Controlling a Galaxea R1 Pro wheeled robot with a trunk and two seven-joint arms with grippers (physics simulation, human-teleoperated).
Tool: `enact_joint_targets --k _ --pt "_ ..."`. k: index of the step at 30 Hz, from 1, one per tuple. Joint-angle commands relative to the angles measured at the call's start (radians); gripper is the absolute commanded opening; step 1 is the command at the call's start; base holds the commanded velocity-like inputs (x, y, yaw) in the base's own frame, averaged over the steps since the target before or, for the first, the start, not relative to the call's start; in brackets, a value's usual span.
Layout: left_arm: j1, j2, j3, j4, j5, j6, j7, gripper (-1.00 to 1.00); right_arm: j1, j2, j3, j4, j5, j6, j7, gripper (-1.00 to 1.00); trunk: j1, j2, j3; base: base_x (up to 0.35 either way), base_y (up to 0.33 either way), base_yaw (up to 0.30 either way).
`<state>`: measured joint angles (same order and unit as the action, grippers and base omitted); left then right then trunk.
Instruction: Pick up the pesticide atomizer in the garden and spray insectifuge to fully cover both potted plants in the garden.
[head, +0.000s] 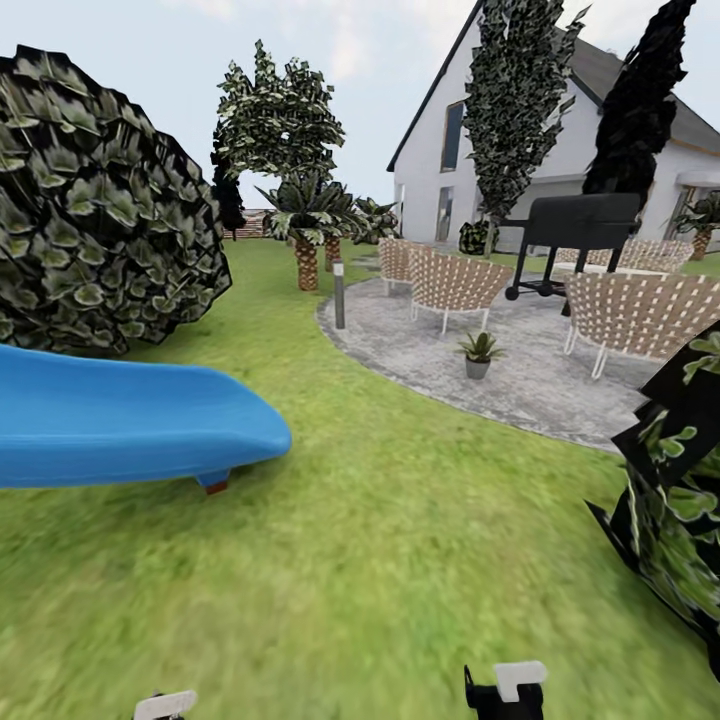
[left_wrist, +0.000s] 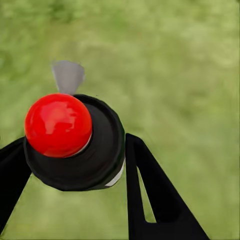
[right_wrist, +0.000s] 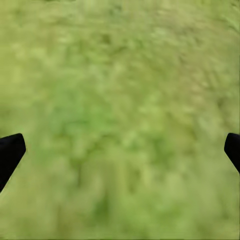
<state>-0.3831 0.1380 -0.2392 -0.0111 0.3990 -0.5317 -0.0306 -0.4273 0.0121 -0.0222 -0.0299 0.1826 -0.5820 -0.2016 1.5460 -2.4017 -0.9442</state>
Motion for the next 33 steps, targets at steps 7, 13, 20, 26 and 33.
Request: enact_joint_targets --k 7,13,20,26,33 --pt "0.000 -0.001 -0.008 0.000 0.011 -0.002 -0.003 -1.00 -0.001 0.000 -0.002 0.001 0.011 -0.001 -0.010 1.00 0.000 0.000 -0.001 0.306 0.193 0.000" --pt "0.000 -0.001 -0.008 0.000 0.011 -0.002 -0.003 -1.00 -0.001 0.000 -0.003 0.001 0.011 -0.001 -0.012 1.00 0.000 0.000 -0.001 0.321 0.106 0.000" --pt "0.000 -0.001 -0.008 0.000 0.011 -0.002 -0.003 -1.00 -0.001 0.000 -0.003 0.001 0.009 -0.001 -0.013 1.00 0.000 0.000 0.000 0.335 0.006 -0.088" --pt "0.000 -0.001 -0.008 0.000 0.011 -0.002 -0.003 -1.00 -0.001 0.001 -0.003 0.001 0.009 -0.001 -0.013 1.00 0.000 0.000 0.003 0.336 0.031 -0.241" --pt "0.000 -0.001 -0.008 0.000 0.011 -0.002 -0.003 -1.00 -0.001 0.001 -0.003 0.001 0.009 -0.001 -0.013 1.00 0.000 0.000 0.007 0.336 0.077 -0.247"
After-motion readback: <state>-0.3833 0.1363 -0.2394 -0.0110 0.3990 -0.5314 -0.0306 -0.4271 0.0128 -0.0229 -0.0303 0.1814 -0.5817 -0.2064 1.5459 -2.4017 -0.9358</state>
